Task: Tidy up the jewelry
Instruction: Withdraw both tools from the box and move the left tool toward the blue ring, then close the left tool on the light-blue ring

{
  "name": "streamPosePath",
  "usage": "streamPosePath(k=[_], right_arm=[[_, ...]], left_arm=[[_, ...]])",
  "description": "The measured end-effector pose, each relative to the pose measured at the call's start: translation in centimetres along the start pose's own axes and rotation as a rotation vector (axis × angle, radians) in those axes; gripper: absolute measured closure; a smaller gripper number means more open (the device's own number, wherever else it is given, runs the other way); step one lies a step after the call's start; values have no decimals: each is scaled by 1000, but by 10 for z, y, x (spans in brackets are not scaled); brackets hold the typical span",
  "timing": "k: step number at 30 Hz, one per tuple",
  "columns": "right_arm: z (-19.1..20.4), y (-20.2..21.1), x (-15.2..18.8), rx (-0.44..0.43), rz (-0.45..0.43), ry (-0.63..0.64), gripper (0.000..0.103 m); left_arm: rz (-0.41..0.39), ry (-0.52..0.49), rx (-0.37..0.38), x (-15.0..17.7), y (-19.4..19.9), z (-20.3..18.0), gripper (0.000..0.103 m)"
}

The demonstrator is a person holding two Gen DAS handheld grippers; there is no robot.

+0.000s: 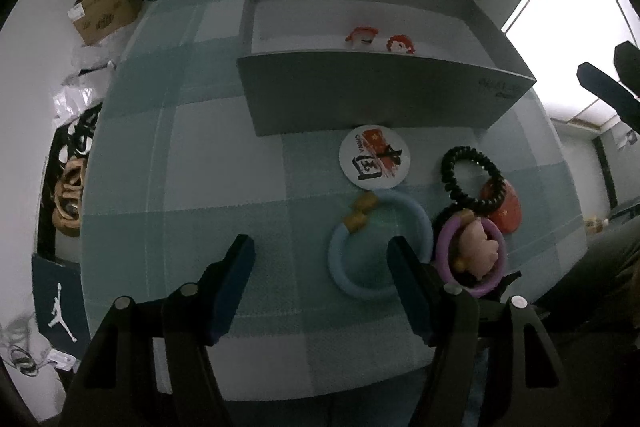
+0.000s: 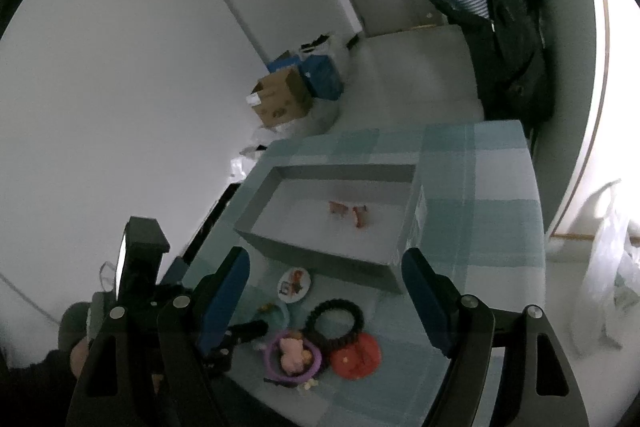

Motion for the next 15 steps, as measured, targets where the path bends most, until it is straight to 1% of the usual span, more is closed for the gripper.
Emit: streamPosePath(k=[2, 4, 6, 7, 8, 10, 12, 15], right_arm=[[-2, -3, 3, 8, 20, -2, 25], [-2, -6, 7, 5, 35, 0, 25], [-2, -9, 10, 7, 50, 3, 25], [-1, -11, 12, 5, 57, 5, 25], [-1, -12, 13, 4, 62, 7, 25], [1, -16, 16, 5, 78, 13, 25], [2, -19, 18, 4, 87, 18, 25], [3, -23, 19, 5, 97, 14, 25]], left_arm=[[-5, -24, -25, -1, 0, 0, 62], [-9, -41, -37, -3, 3, -5, 72], [-9, -52, -24, -1, 4, -7, 81], [-8, -62, -17, -1, 5, -9, 91], [-5, -74, -11, 0, 5, -12, 94], [-9, -95, -21, 0, 5, -16, 94], [-2, -89, 11, 1, 6, -17, 96], [6, -74, 30, 2, 7, -16, 97]])
Point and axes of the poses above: each gripper's, at about its wrist camera, not at the fingertips, and y roughly against the way its jaws point, z to its left, x to its underside, the point moved 8 cm from there along -y, roughly the way its jaws point, and after that the axes turned 6 degrees about -x, right-handed, at the moved point
